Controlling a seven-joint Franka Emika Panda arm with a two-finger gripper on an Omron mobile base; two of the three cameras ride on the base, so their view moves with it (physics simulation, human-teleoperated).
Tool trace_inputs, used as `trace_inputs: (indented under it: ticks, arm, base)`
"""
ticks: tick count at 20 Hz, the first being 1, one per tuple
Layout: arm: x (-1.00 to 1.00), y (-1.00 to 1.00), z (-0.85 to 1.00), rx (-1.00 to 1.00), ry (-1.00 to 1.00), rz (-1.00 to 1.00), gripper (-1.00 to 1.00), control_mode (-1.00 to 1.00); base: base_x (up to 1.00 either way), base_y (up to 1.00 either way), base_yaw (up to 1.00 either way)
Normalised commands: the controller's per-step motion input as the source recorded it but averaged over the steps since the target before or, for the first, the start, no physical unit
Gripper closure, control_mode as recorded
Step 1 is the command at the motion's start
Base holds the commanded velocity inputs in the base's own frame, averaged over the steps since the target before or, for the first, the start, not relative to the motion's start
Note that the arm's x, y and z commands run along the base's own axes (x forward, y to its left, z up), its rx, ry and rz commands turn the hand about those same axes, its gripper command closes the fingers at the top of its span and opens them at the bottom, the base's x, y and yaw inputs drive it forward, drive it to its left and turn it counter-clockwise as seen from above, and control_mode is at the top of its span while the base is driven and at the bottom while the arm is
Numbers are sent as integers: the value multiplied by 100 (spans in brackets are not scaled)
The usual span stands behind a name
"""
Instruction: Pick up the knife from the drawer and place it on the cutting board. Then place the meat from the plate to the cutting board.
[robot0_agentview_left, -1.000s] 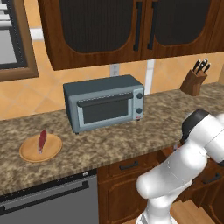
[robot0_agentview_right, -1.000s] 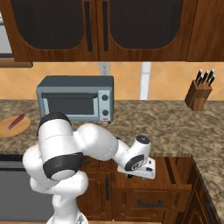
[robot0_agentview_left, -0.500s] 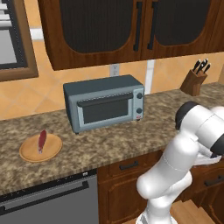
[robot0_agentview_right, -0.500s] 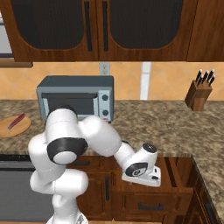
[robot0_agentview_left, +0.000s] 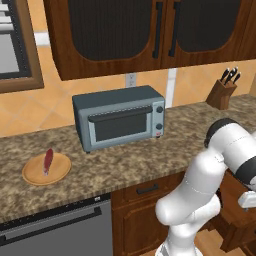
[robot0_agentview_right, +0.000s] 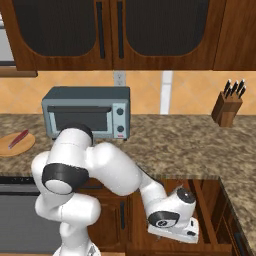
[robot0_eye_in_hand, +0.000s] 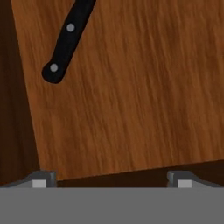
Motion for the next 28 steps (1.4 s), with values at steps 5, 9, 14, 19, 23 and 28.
trace_inputs:
  ticks: [5, 9, 14, 19, 23, 28]
  arm:
    - [-43, -6, 24, -1, 6, -14, -100, -100]
    - [94, 35, 56, -11, 1, -14, -100, -100]
    - [49, 33, -15, -13, -2, -18, -100, -100]
    - [25, 15, -43, -13, -3, -23, -100, -100]
    - [53, 12, -24, -2, 0, -23, -100, -100]
    - [45, 0, -36, 0, 0, -4, -100, -100]
  base:
    - [0, 0, 0]
    - [0, 0, 0]
    - [0, 0, 0]
    - [0, 0, 0]
    - [0, 0, 0]
    - [0, 0, 0]
